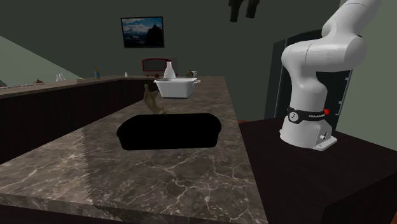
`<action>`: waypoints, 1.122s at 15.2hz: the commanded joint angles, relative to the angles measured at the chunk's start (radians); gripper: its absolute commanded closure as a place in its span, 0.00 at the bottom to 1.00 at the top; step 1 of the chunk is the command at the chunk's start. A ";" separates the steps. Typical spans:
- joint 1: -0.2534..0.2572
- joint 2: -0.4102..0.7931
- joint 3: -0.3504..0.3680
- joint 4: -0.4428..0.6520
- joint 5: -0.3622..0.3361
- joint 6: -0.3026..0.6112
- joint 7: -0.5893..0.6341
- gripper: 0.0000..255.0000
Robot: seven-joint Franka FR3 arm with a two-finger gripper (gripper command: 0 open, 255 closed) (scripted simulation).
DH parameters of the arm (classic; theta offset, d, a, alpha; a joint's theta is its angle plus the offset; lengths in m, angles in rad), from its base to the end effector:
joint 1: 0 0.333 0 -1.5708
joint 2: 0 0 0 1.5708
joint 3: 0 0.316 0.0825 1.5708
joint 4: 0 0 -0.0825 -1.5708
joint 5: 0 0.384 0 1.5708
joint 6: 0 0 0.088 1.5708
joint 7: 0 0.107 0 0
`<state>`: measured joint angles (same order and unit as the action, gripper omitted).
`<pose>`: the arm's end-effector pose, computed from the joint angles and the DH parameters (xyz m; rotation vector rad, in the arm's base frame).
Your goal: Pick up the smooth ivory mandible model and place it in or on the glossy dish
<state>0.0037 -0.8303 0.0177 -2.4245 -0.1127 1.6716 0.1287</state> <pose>0.3044 -0.0030 0.5814 3.0150 -0.1592 0.1301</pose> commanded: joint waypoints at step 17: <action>-0.132 0.447 -0.164 -0.022 0.003 0.529 0.105 0.00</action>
<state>-0.1209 -0.4197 -0.1335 -2.4515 -0.1137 2.1627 0.2312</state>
